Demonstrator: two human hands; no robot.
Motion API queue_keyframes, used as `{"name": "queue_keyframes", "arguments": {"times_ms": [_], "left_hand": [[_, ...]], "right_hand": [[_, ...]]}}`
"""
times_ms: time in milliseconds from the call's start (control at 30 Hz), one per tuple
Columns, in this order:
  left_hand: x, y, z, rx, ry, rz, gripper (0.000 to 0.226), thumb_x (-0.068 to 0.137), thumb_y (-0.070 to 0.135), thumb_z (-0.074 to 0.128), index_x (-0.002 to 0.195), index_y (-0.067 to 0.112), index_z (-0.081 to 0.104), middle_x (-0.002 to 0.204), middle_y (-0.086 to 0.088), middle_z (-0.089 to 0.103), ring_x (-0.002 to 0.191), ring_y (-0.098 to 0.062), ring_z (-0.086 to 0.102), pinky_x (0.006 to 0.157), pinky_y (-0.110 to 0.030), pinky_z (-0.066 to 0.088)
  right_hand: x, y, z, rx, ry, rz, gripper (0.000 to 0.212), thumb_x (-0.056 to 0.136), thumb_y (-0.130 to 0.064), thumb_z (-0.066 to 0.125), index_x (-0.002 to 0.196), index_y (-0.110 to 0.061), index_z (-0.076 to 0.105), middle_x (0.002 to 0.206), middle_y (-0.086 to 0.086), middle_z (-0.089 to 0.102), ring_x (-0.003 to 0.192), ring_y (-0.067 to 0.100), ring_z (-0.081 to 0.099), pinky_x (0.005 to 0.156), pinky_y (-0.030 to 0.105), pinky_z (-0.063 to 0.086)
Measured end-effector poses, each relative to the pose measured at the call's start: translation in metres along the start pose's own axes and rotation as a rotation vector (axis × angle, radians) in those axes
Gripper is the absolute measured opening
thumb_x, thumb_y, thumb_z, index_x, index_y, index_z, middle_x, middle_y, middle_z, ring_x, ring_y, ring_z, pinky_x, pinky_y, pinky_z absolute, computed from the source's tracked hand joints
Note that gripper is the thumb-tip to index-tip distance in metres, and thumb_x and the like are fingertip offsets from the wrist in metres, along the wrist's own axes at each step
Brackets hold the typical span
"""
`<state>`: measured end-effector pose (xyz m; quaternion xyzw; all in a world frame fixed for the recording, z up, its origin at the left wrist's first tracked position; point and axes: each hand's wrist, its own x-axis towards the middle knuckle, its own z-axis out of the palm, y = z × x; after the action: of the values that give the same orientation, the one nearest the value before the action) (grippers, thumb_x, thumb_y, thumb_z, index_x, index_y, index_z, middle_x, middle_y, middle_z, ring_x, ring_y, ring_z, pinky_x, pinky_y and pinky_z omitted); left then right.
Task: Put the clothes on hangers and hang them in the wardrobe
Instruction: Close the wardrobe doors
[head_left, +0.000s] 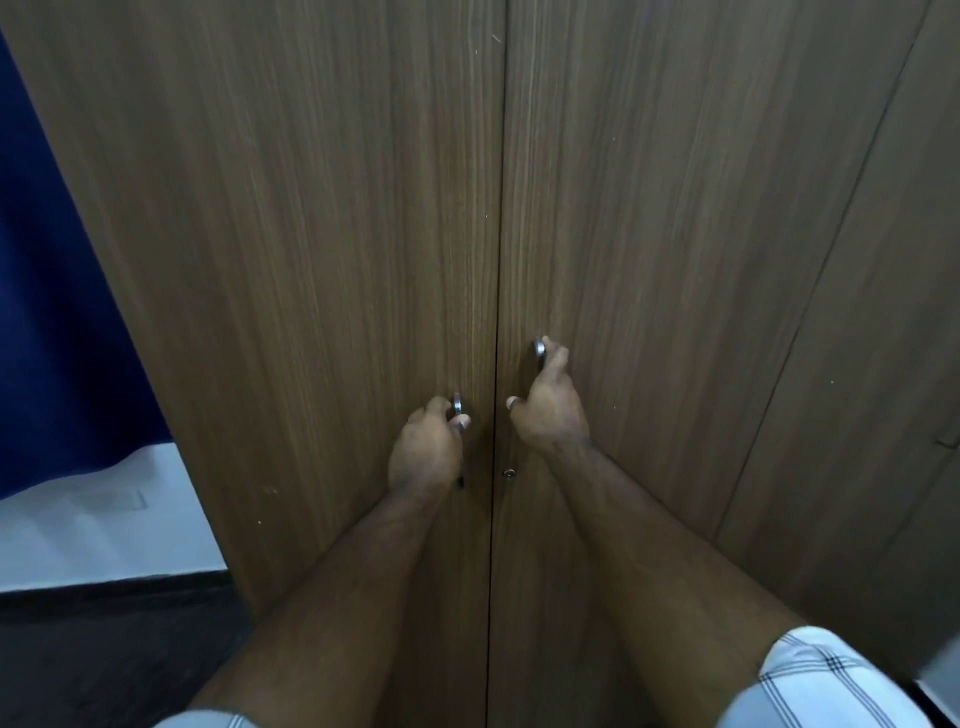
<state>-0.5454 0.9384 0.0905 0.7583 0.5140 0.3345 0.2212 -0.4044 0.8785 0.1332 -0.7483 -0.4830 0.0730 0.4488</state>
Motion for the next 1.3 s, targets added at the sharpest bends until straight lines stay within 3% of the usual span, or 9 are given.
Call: {"name": "queue_keyframes", "arguments": {"times_ms": [133,233,333,400,600,767,867,1100,1300], "left_hand": [[-0.027,0.001,0.010,0.092,0.148,0.104,0.056,0.095,0.031,0.064,0.144,0.015,0.043,0.140,-0.009,0.048,0.127,-0.031,0.048,0.099,-0.044,0.045],[-0.054,0.001,0.029,0.205,0.200,0.263,0.070,0.090,0.031,0.067,0.150,0.013,0.038,0.153,-0.010,0.038,0.140,-0.032,0.036,0.111,-0.048,0.040],[-0.079,0.007,0.055,0.248,0.095,0.360,0.072,0.090,0.032,0.064,0.153,0.016,0.034,0.158,-0.007,0.034,0.146,-0.029,0.030,0.115,-0.048,0.034],[-0.098,0.017,0.075,0.275,0.035,0.452,0.073,0.089,0.031,0.066,0.153,0.015,0.036,0.158,-0.008,0.036,0.146,-0.029,0.032,0.115,-0.049,0.034],[-0.153,0.048,0.137,0.286,-0.134,0.616,0.077,0.091,0.032,0.065,0.156,0.013,0.029,0.165,-0.009,0.024,0.154,-0.029,0.016,0.122,-0.053,0.022],[-0.216,0.100,0.187,0.235,-0.301,0.751,0.071,0.100,0.037,0.049,0.160,0.014,0.017,0.169,-0.006,0.008,0.156,-0.026,0.000,0.125,-0.051,0.009],[-0.263,0.137,0.218,0.201,-0.349,0.858,0.070,0.099,0.039,0.049,0.159,0.014,0.022,0.168,-0.007,0.014,0.156,-0.026,0.006,0.124,-0.053,0.015],[-0.396,0.229,0.284,0.134,-0.463,1.082,0.072,0.087,0.035,0.074,0.148,0.008,0.046,0.157,-0.013,0.041,0.146,-0.034,0.036,0.112,-0.059,0.036],[-0.515,0.292,0.313,0.052,-0.599,1.202,0.063,0.089,0.030,0.062,0.147,0.009,0.047,0.155,-0.014,0.043,0.145,-0.035,0.037,0.111,-0.061,0.035]], "right_hand": [[-0.027,0.013,-0.005,-0.099,-0.093,0.026,0.111,0.087,-0.023,0.073,0.157,-0.029,-0.013,0.152,0.012,0.039,0.135,0.030,0.046,0.105,0.046,0.045],[-0.058,0.030,-0.003,-0.353,-0.061,-0.015,0.106,0.087,-0.036,0.069,0.159,-0.020,-0.006,0.161,0.013,0.023,0.149,0.031,0.023,0.118,0.054,0.028],[-0.093,0.051,-0.006,-0.505,-0.035,0.018,0.093,0.091,-0.050,0.057,0.159,-0.016,0.003,0.166,0.012,0.006,0.154,0.030,0.002,0.122,0.055,0.013],[-0.116,0.071,-0.016,-0.580,-0.008,0.039,0.088,0.093,-0.048,0.052,0.159,-0.015,0.004,0.167,0.012,0.003,0.154,0.030,-0.003,0.123,0.056,0.009],[-0.174,0.128,-0.064,-0.698,0.016,0.175,0.083,0.096,-0.042,0.049,0.159,-0.013,0.003,0.167,0.012,-0.005,0.154,0.028,-0.012,0.123,0.056,0.002],[-0.231,0.184,-0.121,-0.762,0.113,0.299,0.078,0.099,-0.040,0.048,0.159,-0.012,0.007,0.168,0.012,-0.002,0.154,0.028,-0.010,0.122,0.056,0.002],[-0.273,0.214,-0.166,-0.792,0.166,0.395,0.075,0.099,-0.036,0.046,0.159,-0.012,0.009,0.168,0.013,0.001,0.155,0.029,-0.007,0.123,0.057,0.004],[-0.385,0.271,-0.278,-0.859,0.257,0.631,0.071,0.100,-0.034,0.043,0.160,-0.012,0.011,0.168,0.013,0.003,0.155,0.029,-0.005,0.123,0.054,0.003],[-0.484,0.302,-0.362,-0.888,0.311,0.800,0.071,0.101,-0.036,0.043,0.159,-0.013,0.009,0.168,0.012,0.000,0.155,0.029,-0.006,0.123,0.055,0.004]]}}
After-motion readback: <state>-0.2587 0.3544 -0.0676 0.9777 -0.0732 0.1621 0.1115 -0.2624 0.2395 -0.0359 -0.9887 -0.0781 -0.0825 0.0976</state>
